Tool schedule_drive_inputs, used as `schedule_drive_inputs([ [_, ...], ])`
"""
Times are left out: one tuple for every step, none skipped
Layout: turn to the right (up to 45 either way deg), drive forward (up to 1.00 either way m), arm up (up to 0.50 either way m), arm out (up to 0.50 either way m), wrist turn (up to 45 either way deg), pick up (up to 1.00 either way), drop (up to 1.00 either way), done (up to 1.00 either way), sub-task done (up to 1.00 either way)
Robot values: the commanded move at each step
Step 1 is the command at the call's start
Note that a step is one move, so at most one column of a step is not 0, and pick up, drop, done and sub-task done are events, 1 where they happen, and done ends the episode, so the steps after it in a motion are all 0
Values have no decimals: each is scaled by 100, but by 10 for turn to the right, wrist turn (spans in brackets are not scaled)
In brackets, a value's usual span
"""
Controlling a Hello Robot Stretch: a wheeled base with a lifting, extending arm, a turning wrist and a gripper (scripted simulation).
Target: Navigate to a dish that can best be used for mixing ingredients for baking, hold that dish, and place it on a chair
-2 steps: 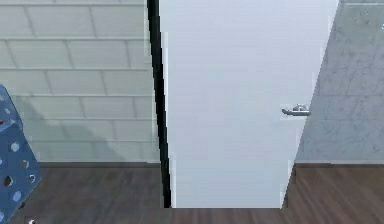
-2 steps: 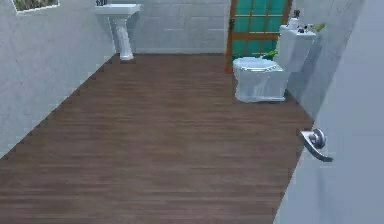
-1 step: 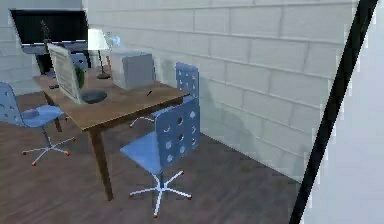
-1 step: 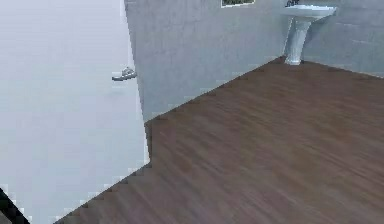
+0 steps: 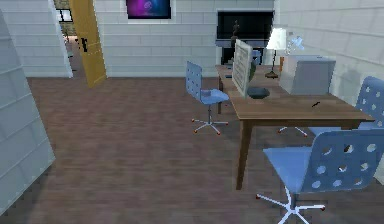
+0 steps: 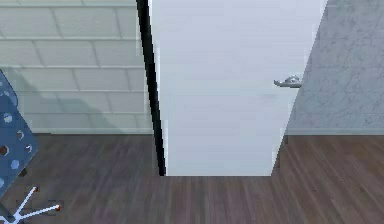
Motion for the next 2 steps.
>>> schedule_drive_inputs([
  [-30, 0, 0, 0, 0, 0, 0, 0, 0],
  [0, 45, 0, 0, 0, 0, 0, 0, 0],
])
